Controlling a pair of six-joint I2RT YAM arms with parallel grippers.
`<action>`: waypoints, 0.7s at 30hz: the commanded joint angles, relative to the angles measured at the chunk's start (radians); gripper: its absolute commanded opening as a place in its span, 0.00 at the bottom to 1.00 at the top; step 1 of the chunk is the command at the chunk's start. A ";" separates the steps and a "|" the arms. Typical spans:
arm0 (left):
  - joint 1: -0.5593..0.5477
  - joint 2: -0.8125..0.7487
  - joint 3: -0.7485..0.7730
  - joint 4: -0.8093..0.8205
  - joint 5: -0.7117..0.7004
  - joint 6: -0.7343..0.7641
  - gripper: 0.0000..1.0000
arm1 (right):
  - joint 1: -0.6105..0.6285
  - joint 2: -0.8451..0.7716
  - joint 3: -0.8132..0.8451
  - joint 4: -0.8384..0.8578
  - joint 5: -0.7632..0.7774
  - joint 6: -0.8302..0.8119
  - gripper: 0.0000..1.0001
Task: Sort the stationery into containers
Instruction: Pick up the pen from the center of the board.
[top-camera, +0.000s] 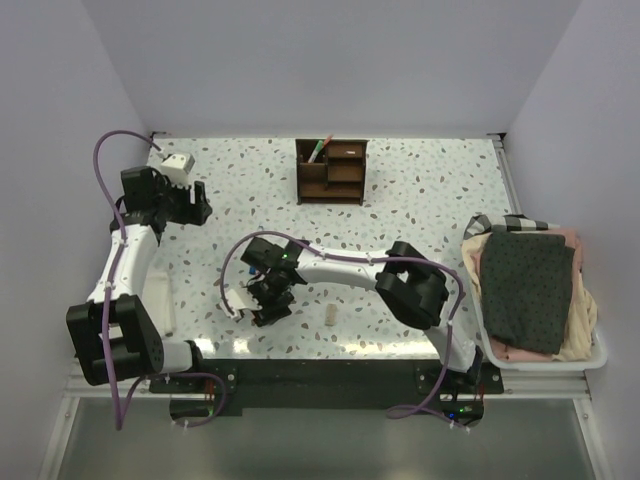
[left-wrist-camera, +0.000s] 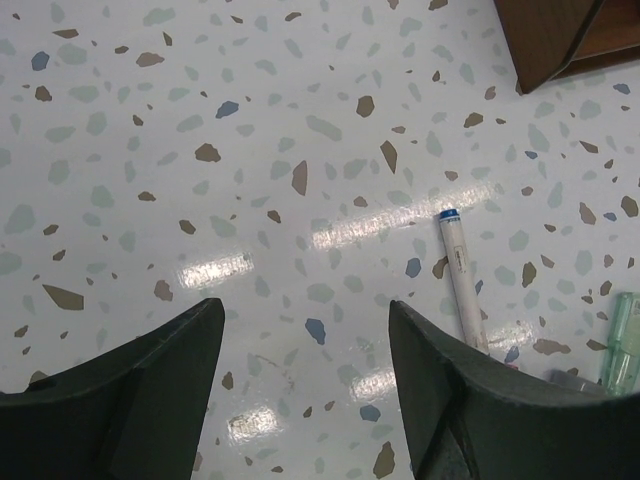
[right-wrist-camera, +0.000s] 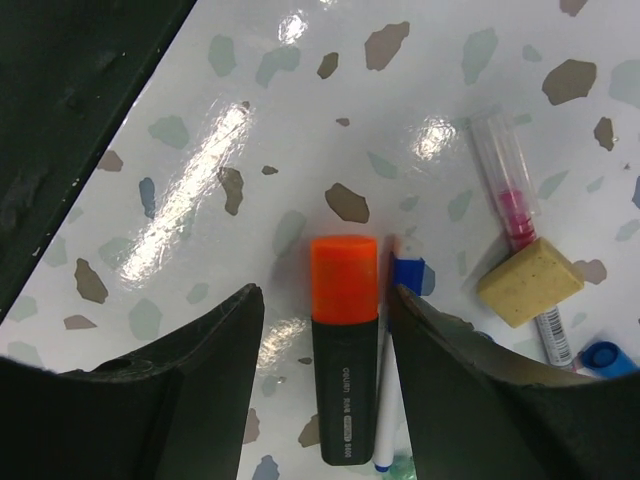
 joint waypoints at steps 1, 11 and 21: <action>0.009 -0.015 -0.011 0.066 0.015 0.001 0.72 | 0.001 0.022 0.057 -0.008 0.009 0.005 0.56; 0.011 -0.014 -0.005 0.063 0.017 0.027 0.71 | 0.003 0.065 0.078 -0.029 0.024 0.021 0.49; 0.011 0.005 0.001 0.076 0.020 0.024 0.71 | 0.004 0.022 -0.001 -0.062 0.035 0.044 0.45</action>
